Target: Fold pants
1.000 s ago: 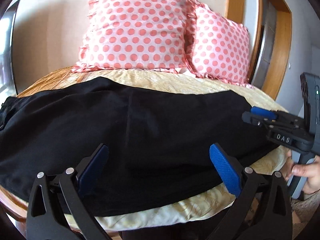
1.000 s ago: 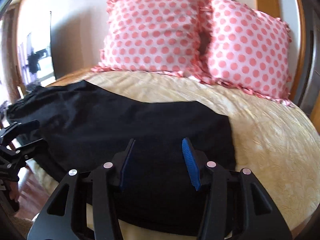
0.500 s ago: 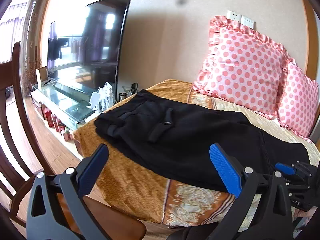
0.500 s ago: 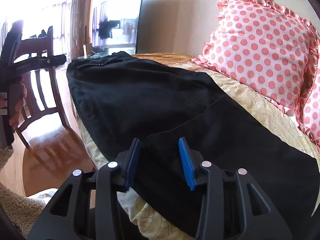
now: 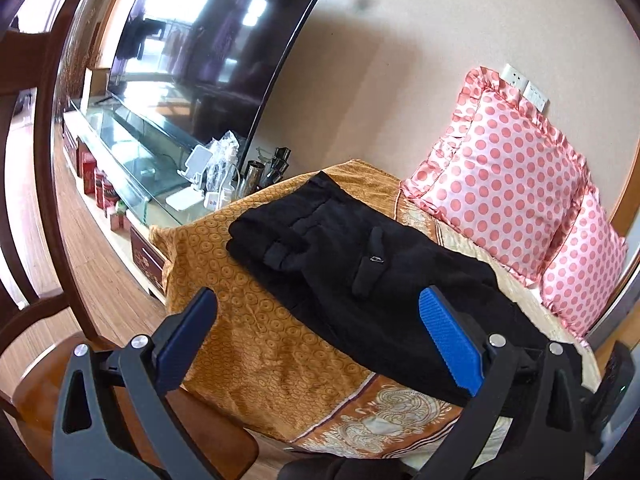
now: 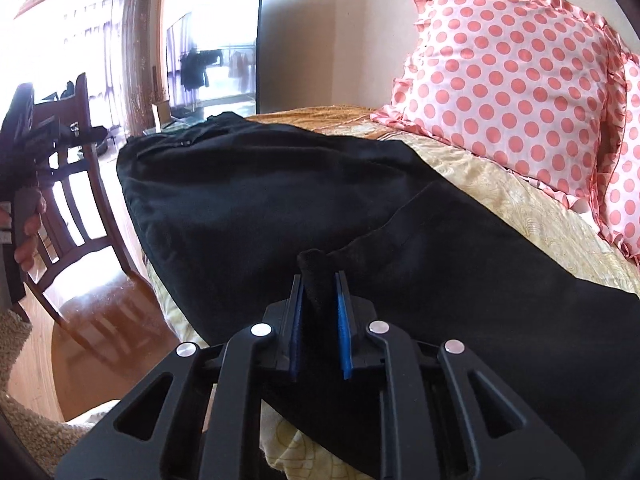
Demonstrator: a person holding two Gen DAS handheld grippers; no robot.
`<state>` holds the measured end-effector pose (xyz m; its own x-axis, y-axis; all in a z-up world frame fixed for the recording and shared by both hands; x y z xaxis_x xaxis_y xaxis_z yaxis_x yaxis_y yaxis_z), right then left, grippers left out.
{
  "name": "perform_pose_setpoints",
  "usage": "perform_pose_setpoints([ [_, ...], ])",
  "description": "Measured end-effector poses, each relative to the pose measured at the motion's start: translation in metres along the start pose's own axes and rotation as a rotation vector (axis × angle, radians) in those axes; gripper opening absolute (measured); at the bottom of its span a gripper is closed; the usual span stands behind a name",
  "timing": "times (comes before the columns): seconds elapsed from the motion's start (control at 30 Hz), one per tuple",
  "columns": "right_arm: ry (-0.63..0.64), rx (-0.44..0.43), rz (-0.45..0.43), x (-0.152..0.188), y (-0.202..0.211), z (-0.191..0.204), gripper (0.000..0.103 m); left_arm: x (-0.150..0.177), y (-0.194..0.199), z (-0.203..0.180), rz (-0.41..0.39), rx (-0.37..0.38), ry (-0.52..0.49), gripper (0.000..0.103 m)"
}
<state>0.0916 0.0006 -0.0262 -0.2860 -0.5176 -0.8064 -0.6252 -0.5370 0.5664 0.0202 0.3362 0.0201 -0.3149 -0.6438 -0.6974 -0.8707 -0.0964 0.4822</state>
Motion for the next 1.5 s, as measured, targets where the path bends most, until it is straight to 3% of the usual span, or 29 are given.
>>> perform_pose_setpoints([
  [0.03, 0.012, 0.007, 0.000, 0.001, 0.001, 0.002, 0.018, -0.003, -0.003, 0.002, 0.021, 0.021, 0.028, 0.101],
  [0.1, 0.007, -0.013, 0.006, 0.001, 0.000, 0.005, 0.037, -0.008, -0.011, 0.004, 0.066, 0.058, 0.083, 0.101],
  [0.33, -0.028, -0.027, -0.009, 0.003, -0.001, 0.001, 0.040, -0.015, -0.045, 0.010, 0.246, 0.131, 0.249, 0.100],
  [0.47, -0.025, -0.022, -0.017, 0.004, 0.000, 0.002, 0.041, -0.012, -0.056, 0.012, 0.293, 0.152, 0.306, 0.099],
  [0.7, -0.036, -0.021, -0.025, 0.004, -0.001, 0.000, 0.044, -0.013, -0.062, 0.012, 0.300, 0.142, 0.323, 0.100],
  [1.0, -0.051, -0.014, -0.032, 0.005, -0.001, -0.002, 0.050, -0.013, -0.063, -0.003, 0.333, 0.199, 0.338, 0.100],
  [1.17, -0.049, -0.012, -0.035, 0.005, -0.001, -0.002, 0.050, -0.010, -0.062, 0.002, 0.338, 0.232, 0.421, 0.100],
  [1.33, -0.051, -0.012, -0.043, 0.005, -0.002, -0.002, 0.050, -0.010, -0.065, 0.015, 0.334, 0.344, 0.622, 0.100],
  [1.4, -0.052, -0.011, -0.046, 0.005, -0.002, -0.002, 0.051, -0.011, -0.067, 0.018, 0.322, 0.363, 0.659, 0.099],
  [1.5, -0.053, -0.009, -0.049, 0.005, -0.003, -0.002, 0.051, -0.014, -0.069, 0.019, 0.299, 0.353, 0.673, 0.089],
])
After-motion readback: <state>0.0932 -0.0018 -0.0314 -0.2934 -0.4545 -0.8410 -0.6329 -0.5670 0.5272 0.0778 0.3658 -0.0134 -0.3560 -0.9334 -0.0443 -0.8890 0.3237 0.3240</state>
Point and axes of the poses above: each gripper's, at about its wrist camera, not at the fingertips, and y roughly against the way its jaws point, z to its left, x to its underside, the point moved 6 cm from there along -y, roughly the way its jaws point, and after that the axes turned 8 degrees about y, right-handed, at the moved point
